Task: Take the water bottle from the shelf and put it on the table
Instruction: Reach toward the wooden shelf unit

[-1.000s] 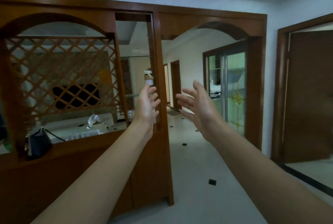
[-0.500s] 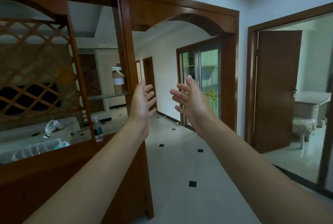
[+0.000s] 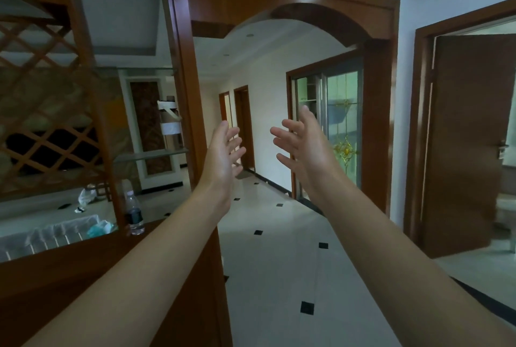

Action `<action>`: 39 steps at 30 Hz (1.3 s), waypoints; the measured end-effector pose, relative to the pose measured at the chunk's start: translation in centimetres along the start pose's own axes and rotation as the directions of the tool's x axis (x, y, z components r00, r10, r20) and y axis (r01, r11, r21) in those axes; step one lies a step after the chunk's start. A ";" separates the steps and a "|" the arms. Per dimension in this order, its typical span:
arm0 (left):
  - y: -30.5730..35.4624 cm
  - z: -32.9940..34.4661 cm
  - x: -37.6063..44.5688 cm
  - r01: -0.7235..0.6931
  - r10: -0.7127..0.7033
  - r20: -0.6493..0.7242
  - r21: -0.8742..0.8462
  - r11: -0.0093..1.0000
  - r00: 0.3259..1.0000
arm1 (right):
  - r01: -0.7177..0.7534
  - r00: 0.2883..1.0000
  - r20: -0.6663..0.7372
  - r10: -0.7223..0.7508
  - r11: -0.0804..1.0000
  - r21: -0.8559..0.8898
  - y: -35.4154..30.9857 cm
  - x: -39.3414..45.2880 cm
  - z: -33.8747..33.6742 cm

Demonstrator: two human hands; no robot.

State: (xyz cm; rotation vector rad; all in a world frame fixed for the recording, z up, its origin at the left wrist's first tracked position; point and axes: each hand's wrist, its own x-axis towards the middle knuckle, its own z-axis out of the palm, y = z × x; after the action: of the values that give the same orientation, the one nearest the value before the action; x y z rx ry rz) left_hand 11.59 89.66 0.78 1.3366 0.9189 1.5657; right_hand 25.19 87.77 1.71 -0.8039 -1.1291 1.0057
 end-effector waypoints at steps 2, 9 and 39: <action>-1.2 0.6 1.7 0.021 -0.021 -0.007 0.017 1.000 1.000 | -0.023 1.000 -0.005 0.023 1.000 0.016 1.1 2.0 -0.9; -4.9 2.0 10.0 0.054 -0.054 0.013 -0.023 0.998 0.998 | -0.047 0.998 -0.048 0.047 0.999 0.003 4.5 9.0 -2.5; -13.7 -3.5 43.9 -0.072 0.072 0.047 0.002 0.997 0.996 | -0.005 0.999 0.049 0.006 1.000 -0.020 17.2 44.5 6.7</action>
State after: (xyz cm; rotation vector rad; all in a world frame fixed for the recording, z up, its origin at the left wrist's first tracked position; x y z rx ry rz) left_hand 7.58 135.57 3.29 1.4171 0.8530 1.5807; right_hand 19.72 135.61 2.83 -0.8021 -1.1810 1.0255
